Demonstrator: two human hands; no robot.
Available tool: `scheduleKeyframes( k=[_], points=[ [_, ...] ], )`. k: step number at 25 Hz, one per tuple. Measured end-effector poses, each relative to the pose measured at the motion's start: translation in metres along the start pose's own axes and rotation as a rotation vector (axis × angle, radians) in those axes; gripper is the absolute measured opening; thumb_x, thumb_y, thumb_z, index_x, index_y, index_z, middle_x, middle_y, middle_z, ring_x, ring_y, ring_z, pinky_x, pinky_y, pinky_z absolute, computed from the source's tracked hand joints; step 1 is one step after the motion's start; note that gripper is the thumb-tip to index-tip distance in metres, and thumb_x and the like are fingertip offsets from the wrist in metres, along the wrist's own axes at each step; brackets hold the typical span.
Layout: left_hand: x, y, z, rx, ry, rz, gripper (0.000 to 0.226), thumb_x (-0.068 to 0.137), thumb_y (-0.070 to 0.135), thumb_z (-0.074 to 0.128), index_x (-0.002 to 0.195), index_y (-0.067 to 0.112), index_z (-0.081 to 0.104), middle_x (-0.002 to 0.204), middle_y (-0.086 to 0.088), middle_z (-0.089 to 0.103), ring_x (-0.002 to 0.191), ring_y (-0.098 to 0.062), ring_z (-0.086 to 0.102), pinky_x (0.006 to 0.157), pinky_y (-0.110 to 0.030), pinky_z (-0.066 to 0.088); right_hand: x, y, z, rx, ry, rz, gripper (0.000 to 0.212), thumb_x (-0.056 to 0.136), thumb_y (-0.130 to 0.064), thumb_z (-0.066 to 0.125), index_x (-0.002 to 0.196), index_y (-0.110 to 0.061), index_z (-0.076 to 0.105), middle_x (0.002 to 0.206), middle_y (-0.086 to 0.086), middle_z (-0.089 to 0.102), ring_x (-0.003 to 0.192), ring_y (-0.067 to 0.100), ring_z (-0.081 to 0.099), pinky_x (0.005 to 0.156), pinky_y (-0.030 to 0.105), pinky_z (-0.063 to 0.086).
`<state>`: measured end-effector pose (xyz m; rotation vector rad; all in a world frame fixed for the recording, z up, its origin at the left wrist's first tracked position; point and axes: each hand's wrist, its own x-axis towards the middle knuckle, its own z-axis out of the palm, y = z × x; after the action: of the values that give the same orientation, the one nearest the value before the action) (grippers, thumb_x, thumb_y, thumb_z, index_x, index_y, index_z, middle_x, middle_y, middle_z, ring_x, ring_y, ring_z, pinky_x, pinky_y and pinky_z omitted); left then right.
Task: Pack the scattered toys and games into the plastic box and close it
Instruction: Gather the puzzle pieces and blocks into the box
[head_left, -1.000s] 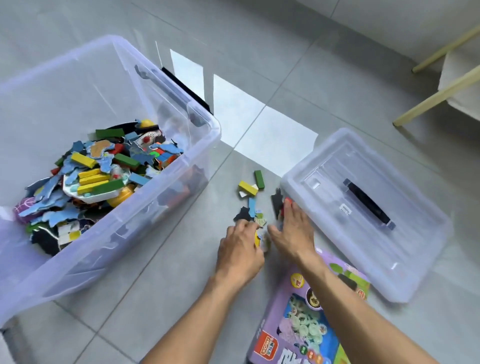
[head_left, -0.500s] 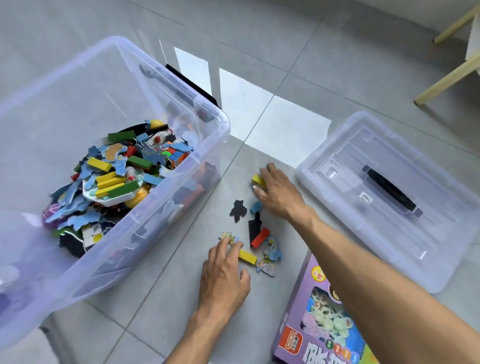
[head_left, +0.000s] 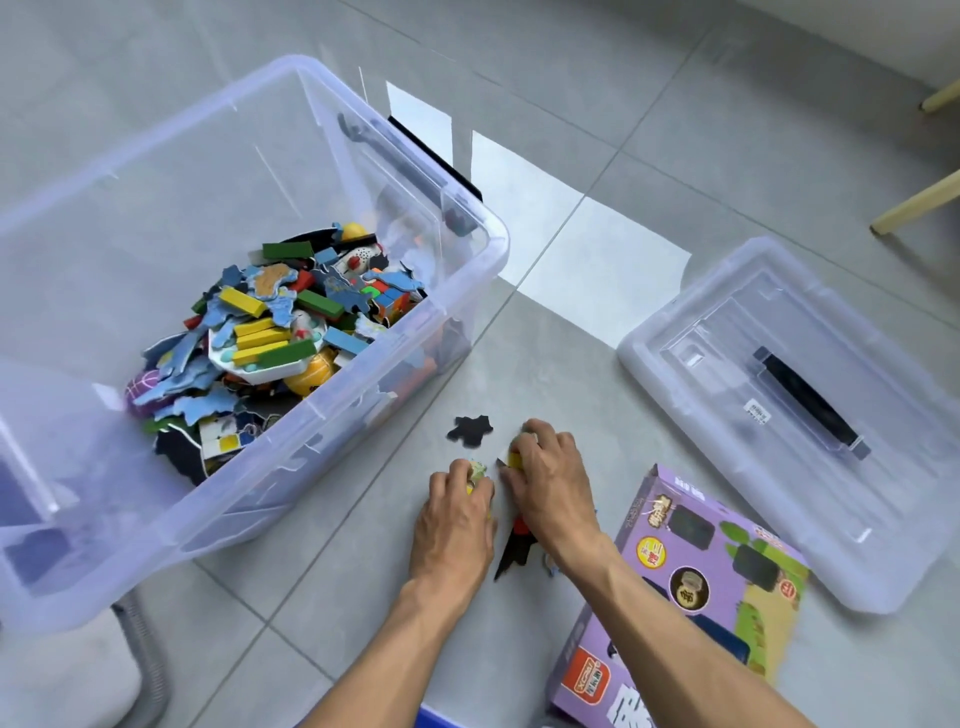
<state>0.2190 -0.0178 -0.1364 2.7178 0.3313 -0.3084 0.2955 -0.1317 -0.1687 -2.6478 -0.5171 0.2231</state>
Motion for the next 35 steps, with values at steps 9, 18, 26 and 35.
scheduleKeyframes(
  k=[9,18,26,35],
  points=[
    [0.024,-0.002,-0.015,-1.006,0.055,-0.679,0.036,0.065,0.028,0.070,0.099,0.018,0.069,0.097,0.001,0.058,0.086,-0.015,0.060,0.082,-0.026,0.050,0.035,-0.013,-0.017,0.788,0.024,0.616,0.017,0.091,-0.014,0.053,0.104,-0.016,0.064,0.091,0.000,0.059,0.080,0.019,0.053,0.070,0.032,0.044],
    [0.030,-0.007,-0.022,-1.060,0.103,-0.777,0.015,0.089,0.011,0.043,0.087,0.012,0.058,0.071,-0.009,0.056,0.053,-0.019,0.049,0.051,-0.025,0.040,0.001,-0.010,-0.081,1.433,-0.198,0.810,0.007,0.095,-0.018,0.054,0.092,-0.013,0.057,0.079,0.007,0.059,0.055,0.020,0.053,0.045,0.026,0.043],
    [0.036,-0.005,-0.022,-0.166,-0.188,-0.282,0.030,0.085,0.038,0.067,0.096,0.014,0.054,0.109,-0.006,0.051,0.096,-0.032,0.060,0.079,-0.035,0.044,-0.032,-0.018,-0.038,-0.060,-0.306,0.262,0.026,0.091,-0.029,0.055,0.112,-0.016,0.047,0.109,0.004,0.057,0.091,0.034,0.059,0.067,0.037,0.040],
    [0.025,-0.014,-0.031,-1.910,-0.304,-0.866,0.017,0.089,0.005,0.039,0.093,0.009,0.054,0.060,-0.007,0.049,0.041,-0.012,0.043,0.032,-0.014,0.022,-0.029,-0.007,-0.070,1.570,-0.321,0.712,0.038,0.056,-0.018,0.054,0.094,-0.011,0.055,0.064,0.014,0.055,0.042,0.018,0.034,0.044,0.021,0.023]
  ],
)
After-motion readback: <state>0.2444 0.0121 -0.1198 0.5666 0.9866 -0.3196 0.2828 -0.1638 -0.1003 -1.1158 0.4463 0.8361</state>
